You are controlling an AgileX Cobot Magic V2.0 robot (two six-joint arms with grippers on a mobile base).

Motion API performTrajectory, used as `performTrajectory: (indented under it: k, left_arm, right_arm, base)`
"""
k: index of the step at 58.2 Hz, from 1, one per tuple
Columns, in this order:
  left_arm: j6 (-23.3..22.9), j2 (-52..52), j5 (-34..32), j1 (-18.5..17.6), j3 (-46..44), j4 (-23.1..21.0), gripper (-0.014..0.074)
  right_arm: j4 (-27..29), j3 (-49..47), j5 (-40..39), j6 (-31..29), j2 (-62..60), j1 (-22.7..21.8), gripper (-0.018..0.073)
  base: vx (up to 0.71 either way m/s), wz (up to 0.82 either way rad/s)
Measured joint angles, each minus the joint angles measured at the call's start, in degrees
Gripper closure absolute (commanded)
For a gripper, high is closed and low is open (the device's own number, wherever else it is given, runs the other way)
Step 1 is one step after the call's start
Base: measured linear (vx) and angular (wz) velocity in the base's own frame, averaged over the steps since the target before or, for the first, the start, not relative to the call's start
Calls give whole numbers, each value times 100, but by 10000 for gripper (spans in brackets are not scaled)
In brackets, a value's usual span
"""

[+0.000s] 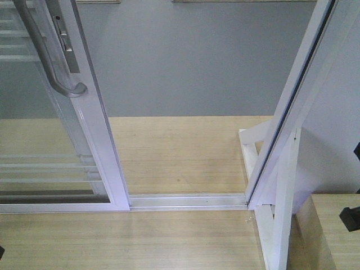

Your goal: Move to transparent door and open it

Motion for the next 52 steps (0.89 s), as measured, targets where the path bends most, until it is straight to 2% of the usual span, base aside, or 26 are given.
performTrajectory:
  k: [17, 52]
  left_arm:
    - [0, 0, 1170, 0, 28, -15, 603]
    - [0, 0, 1244, 0, 28, -15, 603]
  right_arm:
    - [0, 0, 1, 0, 0, 0, 568]
    - [0, 0, 1, 0, 0, 0, 568]
  base:
    - [0, 0]
    - [0, 0]
